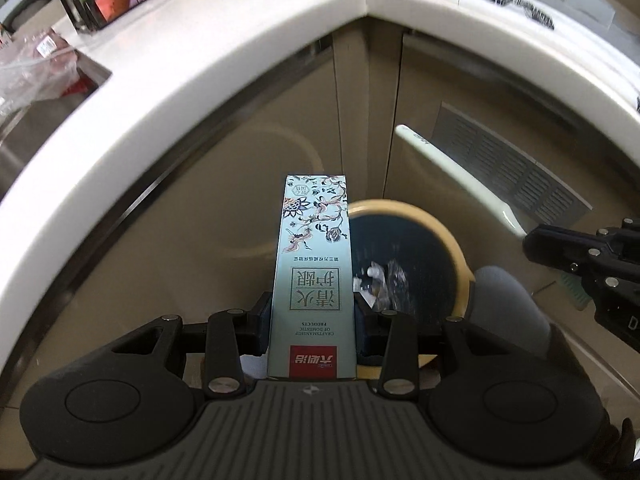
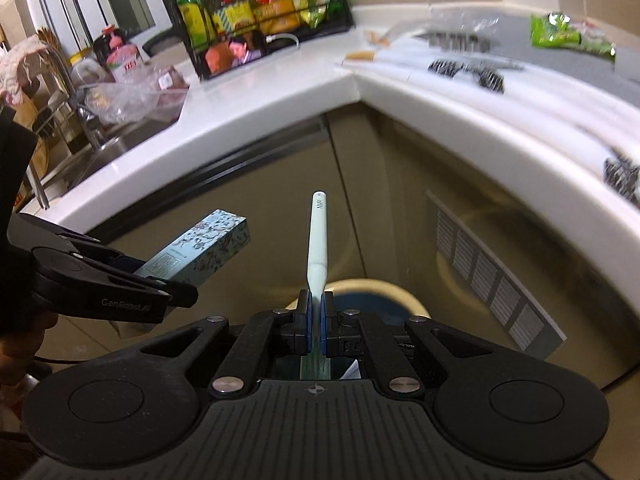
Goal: Collect trash
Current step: 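Carry the tea box and toothbrush down over the trash bin with both tools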
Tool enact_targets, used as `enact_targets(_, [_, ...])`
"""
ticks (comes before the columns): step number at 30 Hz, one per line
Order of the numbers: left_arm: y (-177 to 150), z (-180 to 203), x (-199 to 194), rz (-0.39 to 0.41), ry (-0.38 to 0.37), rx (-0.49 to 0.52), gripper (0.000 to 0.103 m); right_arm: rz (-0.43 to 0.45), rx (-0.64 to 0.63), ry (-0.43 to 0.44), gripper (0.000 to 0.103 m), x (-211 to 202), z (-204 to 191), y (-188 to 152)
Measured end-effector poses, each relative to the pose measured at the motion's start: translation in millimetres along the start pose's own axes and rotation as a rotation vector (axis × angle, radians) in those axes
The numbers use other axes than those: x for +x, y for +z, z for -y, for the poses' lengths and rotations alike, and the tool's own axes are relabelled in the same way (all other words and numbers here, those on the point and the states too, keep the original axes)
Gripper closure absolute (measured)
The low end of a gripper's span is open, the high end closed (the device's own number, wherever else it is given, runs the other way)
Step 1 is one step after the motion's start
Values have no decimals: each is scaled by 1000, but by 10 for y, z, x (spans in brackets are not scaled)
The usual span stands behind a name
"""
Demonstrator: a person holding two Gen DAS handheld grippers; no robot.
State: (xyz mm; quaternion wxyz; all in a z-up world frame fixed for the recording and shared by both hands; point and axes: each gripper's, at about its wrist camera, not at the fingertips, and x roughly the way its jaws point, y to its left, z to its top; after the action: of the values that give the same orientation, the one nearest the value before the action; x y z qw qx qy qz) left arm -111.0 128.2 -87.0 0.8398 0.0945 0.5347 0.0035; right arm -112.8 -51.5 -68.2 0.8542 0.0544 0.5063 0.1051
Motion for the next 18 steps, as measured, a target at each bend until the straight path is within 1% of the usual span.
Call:
enact_targets(4, [-52,12,145,-32,13,10,60,-27,-9,3,98,100,-32,-21])
enact_targets(10, [-91,-3,391,-95,-7,-1,60,-79,-2,-4,98,279,1,-60])
enact_targets(14, [-83,-15,512,-114,-12,-8,60,-110,5,-12,98,393,31,-78])
enact_targets(16, [-82,-8,566,-127,-37,-11,60,-123,5,-15,98,455,45,-80])
enact_targets(18, [-61,2,605,-137,-84,-6,60,-136,5,-18,98,528,59,-82])
